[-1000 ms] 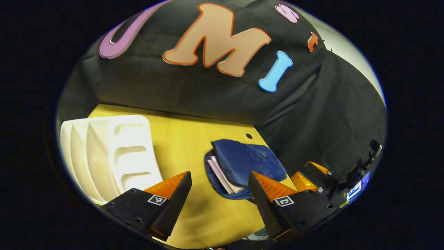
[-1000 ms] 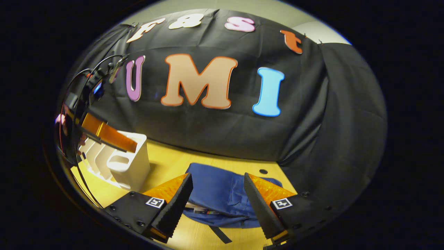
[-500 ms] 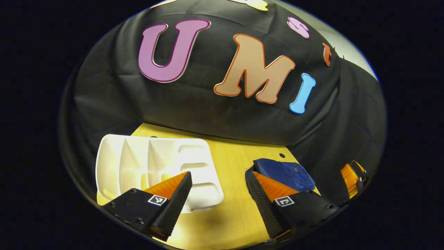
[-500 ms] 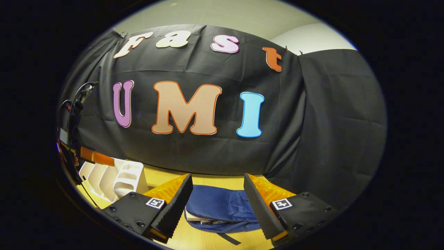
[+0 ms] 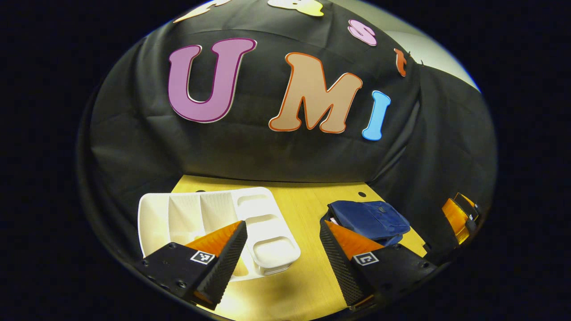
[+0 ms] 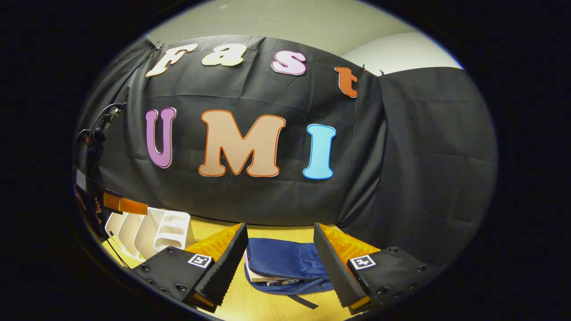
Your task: Open the schoolbag, grab two books from the bookshelf and put them into the schoolbag.
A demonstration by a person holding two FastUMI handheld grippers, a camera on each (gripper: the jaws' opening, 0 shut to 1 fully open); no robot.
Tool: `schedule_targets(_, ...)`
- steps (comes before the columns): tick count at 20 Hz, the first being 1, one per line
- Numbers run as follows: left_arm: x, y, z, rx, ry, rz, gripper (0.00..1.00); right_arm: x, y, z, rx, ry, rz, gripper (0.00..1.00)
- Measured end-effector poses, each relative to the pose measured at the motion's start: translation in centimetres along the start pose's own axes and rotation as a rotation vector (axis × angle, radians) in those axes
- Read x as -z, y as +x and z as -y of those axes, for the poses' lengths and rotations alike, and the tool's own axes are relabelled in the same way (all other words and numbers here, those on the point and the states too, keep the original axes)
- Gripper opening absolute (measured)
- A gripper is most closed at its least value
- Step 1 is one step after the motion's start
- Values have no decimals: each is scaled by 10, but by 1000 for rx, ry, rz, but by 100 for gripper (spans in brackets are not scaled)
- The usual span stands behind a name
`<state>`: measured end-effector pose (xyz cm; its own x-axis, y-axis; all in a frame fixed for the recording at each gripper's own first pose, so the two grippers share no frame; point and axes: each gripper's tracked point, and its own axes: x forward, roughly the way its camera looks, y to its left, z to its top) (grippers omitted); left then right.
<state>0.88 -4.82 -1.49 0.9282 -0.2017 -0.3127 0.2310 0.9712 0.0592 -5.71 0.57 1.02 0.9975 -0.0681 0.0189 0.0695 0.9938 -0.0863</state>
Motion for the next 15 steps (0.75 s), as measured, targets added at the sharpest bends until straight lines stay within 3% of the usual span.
schedule_targets(3, -2, -14, -8, 15, 6, 15, 96, 0, -10, -5, 13, 4, 5, 89)
schedule_targets(5, -2, -25, -19, 5, 14, 17, 96, 0, -15, -8, 22, 17, 9, 100)
schedule_targets(6, -1, -26, -21, 2, 17, 15, 95, 0, -16, -9, 26, 25, 11, 89)
schedule_targets(15, 1, -38, -29, -7, 38, 13, 96, 1, -28, -12, 26, 18, 11, 89)
